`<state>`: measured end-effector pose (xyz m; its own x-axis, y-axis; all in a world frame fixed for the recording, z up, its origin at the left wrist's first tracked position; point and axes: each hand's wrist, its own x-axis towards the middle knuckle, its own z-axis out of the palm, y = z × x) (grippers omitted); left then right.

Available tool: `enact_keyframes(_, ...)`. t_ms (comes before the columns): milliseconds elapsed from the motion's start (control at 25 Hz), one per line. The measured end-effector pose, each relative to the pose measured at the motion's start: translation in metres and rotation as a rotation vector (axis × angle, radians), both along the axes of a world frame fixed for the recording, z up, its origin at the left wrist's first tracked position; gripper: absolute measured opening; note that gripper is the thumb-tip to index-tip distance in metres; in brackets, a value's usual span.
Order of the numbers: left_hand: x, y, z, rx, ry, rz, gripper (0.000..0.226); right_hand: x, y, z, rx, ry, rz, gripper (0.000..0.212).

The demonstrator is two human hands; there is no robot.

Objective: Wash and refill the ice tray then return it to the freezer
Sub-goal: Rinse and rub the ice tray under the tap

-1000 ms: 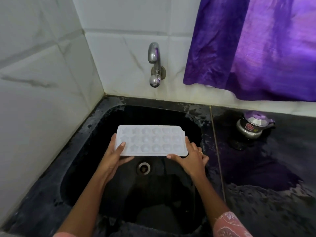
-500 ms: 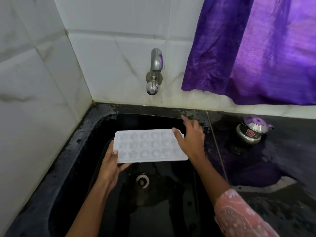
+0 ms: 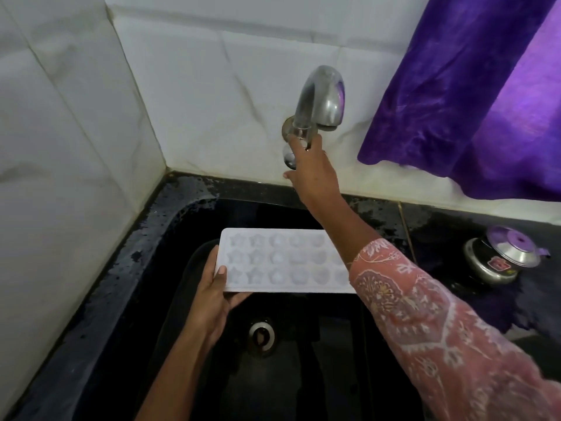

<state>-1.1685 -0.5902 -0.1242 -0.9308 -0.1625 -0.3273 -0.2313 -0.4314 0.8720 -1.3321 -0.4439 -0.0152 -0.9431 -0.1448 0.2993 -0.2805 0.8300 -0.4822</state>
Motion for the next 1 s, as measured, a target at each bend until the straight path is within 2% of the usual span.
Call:
enact_keyframes(80, -0.004, -0.001, -0.004, 0.027, -0.015, 0.02, 0.044, -0.005, 0.0, -0.003, -0.067, 0.023, -0.001, 0.05)
enact_keyframes(240, -0.008, -0.003, -0.009, 0.045, -0.029, 0.037, 0.045, -0.004, 0.006, 0.002, 0.161, 0.088, 0.057, 0.041)
enact_keyframes(360, -0.006, -0.003, -0.01, 0.045, -0.03, 0.039, 0.045, -0.005, 0.004, 0.008, 0.371, 0.112, 0.075, 0.045)
enact_keyframes(440, -0.004, -0.002, -0.009, 0.049, -0.028, 0.037, 0.044, -0.007, 0.005, 0.01, 0.44, 0.102, 0.079, 0.047)
enact_keyframes(760, -0.001, 0.003, 0.007, 0.083, -0.007, 0.059, 0.038, -0.008, 0.009, 0.018, 0.485, 0.083, 0.149, 0.043)
enact_keyframes(1000, -0.003, 0.002, 0.008, 0.091, -0.019, 0.063, 0.042, -0.019, 0.01, 0.015, 0.503, 0.059, 0.157, 0.036)
